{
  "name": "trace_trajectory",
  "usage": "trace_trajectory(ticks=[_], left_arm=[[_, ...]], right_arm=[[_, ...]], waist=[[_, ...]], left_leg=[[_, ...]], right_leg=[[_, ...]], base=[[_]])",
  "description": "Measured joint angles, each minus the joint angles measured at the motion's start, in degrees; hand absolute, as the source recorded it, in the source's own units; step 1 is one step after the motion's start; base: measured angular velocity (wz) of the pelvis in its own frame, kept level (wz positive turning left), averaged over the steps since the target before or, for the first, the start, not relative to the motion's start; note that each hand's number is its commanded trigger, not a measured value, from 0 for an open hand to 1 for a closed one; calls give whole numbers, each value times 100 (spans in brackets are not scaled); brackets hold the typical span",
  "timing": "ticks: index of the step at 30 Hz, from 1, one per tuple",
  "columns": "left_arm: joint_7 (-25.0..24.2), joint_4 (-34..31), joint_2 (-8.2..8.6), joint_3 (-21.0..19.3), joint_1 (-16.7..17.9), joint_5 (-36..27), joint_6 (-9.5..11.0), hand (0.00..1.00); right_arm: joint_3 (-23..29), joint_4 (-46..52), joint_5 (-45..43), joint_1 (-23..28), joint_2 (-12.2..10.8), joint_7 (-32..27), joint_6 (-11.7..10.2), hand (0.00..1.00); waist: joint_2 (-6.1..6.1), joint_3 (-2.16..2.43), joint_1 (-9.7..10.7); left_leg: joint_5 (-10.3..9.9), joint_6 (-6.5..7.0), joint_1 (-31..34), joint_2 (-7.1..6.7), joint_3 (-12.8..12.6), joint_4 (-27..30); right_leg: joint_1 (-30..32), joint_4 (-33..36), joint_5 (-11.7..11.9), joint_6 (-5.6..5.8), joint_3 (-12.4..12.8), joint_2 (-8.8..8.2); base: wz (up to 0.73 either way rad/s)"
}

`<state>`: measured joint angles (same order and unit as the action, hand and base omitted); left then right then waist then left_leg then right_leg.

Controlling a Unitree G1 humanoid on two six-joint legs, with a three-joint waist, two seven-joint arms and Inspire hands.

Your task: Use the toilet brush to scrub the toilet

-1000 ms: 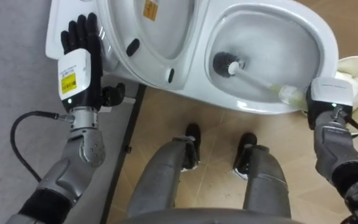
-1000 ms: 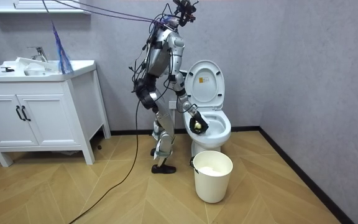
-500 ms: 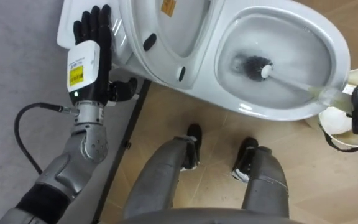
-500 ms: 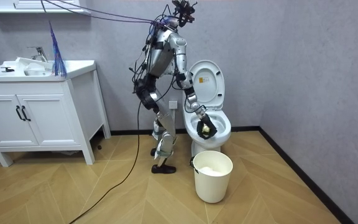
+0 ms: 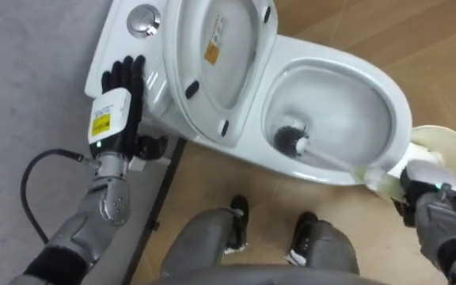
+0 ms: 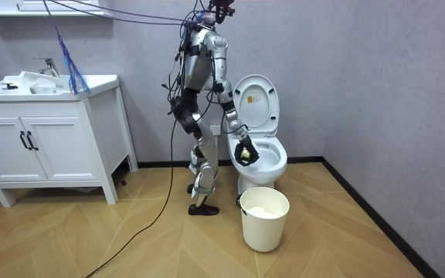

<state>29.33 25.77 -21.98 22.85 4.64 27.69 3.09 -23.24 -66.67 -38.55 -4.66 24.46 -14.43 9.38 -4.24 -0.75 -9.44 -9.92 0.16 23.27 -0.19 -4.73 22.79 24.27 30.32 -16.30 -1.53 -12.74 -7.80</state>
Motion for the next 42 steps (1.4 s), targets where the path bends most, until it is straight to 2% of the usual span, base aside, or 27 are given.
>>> trace_trajectory(ticks=[2,3,5,6,8,10,12,13,15,16,17,19,20,21,23,26,30,32,34,37,42], left_arm=[[-14,124,56,-143,182,-2,0,0],[-26,171,63,-264,342,-2,-1,0],[-92,190,64,-461,633,-2,-3,0],[-114,262,73,-593,825,-2,-8,0],[-100,383,102,-870,1155,10,-7,0],[-132,434,170,-1099,1434,0,-46,0],[-135,568,402,-1402,1653,-52,-164,0],[-133,634,443,-1439,1668,-114,-185,0],[-128,802,698,-1797,1680,-127,-212,0],[-130,841,761,-1892,1685,-137,-259,0],[-273,997,854,-2044,1676,-260,-370,0],[-581,1356,933,-2181,1676,-426,-558,0],[-763,1515,1015,-2295,1700,-508,-696,0],[-894,1565,1060,-2373,1731,-602,-777,0],[-1018,1652,1115,-2504,1846,-726,-786,0],[-1121,2017,1124,-2525,1840,-987,-788,0],[-1148,2347,1214,-2906,1728,-1192,-780,0],[-1136,2512,1216,-2966,1615,-1270,-782,0],[-1137,2617,1229,-2966,1614,-1309,-790,0],[-1137,2615,1240,-3082,1608,-1302,-794,0],[-1144,2616,1242,-3215,1502,-1367,-781,0]], right_arm=[[112,13,31,248,-46,41,0,100],[213,71,23,428,-102,83,7,100],[351,143,4,766,-205,110,14,100],[503,190,-3,1009,-283,150,13,100],[775,249,-20,1301,-426,211,10,100],[965,337,19,1554,-495,308,5,100],[1073,450,75,1767,-555,359,19,100],[1111,451,71,1794,-587,368,28,100],[1169,469,2,1830,-701,426,57,100],[1168,474,-5,1830,-714,452,57,100],[1168,487,-3,1822,-741,482,55,100],[1237,513,10,1803,-829,524,52,100],[1333,554,36,1831,-931,543,50,100],[1384,576,58,1856,-1023,590,47,100],[1468,627,52,1868,-1126,656,42,100],[1698,682,92,1874,-1184,703,-39,100],[2140,671,167,1889,-1241,619,-160,100],[2265,665,319,1904,-1243,518,-241,100],[2347,663,480,1908,-1259,438,-262,100],[2588,648,648,1961,-1343,266,-417,100],[2884,641,917,2058,-1383,-174,-586,100]], waist=[[38,27,87],[89,70,132],[159,103,187],[234,144,218],[315,172,223],[337,174,262],[343,171,309],[345,171,340],[361,165,404],[362,165,405],[375,156,426],[417,138,466],[496,89,471],[593,67,490],[647,29,460],[707,38,459],[626,27,472],[529,21,512],[495,47,544],[455,53,640],[551,65,919]], left_leg=[[5,-9,-258,23,22,-89],[5,-9,-452,39,22,-157],[4,-10,-776,75,24,-228],[4,-10,-992,84,22,-297],[-2,-20,-1306,119,16,-434],[-24,-56,-1616,133,22,-556],[-26,-59,-1919,137,23,-696],[-26,-59,-1986,142,20,-730],[-26,-59,-2169,150,23,-809],[-27,-60,-2209,155,24,-839],[-27,-63,-2279,159,27,-883],[-49,-102,-2430,183,49,-1015],[-83,-157,-2508,202,94,-1034],[-118,-209,-2549,219,99,-1033],[-184,-286,-2591,257,108,-1024],[-219,-291,-2634,261,107,-1016],[-222,-286,-2809,225,84,-1152],[-222,-285,-2858,228,80,-1208],[-221,-284,-2940,227,20,-1255],[-215,-275,-3047,244,-112,-1319],[-214,-275,-3109,254,-269,-1329]], right_leg=[[-321,-193,0,-1,-32,46],[-545,-307,0,-1,-42,83],[-976,-581,6,0,-96,149],[-1218,-724,6,1,-100,180],[-1537,-973,12,-4,-80,210],[-1858,-1145,13,-4,-72,254],[-2158,-1311,13,-3,-52,291],[-2230,-1354,13,-4,-65,299],[-2446,-1382,12,-4,-157,310],[-2472,-1381,12,-4,-156,315],[-2534,-1387,12,-4,-158,320],[-2683,-1493,12,-4,-158,367],[-2784,-1582,13,-4,-162,401],[-2855,-1644,13,-5,-168,432],[-2928,-1697,14,-5,-176,473],[-3016,-1785,63,39,-163,495],[-3131,-1843,92,85,-126,502],[-3159,-1867,125,95,-111,504],[-3178,-1865,131,105,-9,503],[-3177,-1874,128,107,147,506],[-3140,-1845,141,108,356,559]], base=[[-3],[0],[2],[0],[-13],[-11],[-7],[7],[14],[0],[-7],[-1],[13],[14],[8],[2],[-3],[-4],[-17],[-22],[-18]])
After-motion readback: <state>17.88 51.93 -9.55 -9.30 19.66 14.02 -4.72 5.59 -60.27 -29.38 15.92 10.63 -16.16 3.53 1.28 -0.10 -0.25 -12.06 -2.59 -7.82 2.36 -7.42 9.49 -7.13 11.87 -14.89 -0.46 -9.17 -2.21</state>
